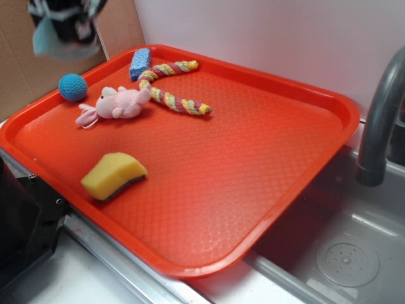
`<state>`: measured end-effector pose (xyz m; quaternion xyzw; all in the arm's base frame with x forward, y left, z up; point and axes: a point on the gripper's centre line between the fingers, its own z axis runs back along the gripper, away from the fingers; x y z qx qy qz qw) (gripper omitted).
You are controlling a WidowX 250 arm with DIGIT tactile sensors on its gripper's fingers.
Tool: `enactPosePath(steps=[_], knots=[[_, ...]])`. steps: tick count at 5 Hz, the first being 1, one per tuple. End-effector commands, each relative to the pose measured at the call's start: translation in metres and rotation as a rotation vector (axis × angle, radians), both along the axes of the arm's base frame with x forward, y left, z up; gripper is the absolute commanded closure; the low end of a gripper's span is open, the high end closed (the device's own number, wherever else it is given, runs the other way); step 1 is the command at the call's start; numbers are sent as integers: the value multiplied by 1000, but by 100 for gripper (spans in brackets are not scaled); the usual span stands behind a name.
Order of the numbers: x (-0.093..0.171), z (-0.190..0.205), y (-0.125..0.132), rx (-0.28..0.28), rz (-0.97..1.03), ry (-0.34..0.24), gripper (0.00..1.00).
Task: Grab the blue cloth.
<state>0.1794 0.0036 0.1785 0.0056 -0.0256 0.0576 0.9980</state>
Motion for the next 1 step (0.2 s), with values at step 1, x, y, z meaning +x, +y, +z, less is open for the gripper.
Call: enactPosePath(steps=[1], knots=[[-15,53,-22,-44,-94,-145,100]])
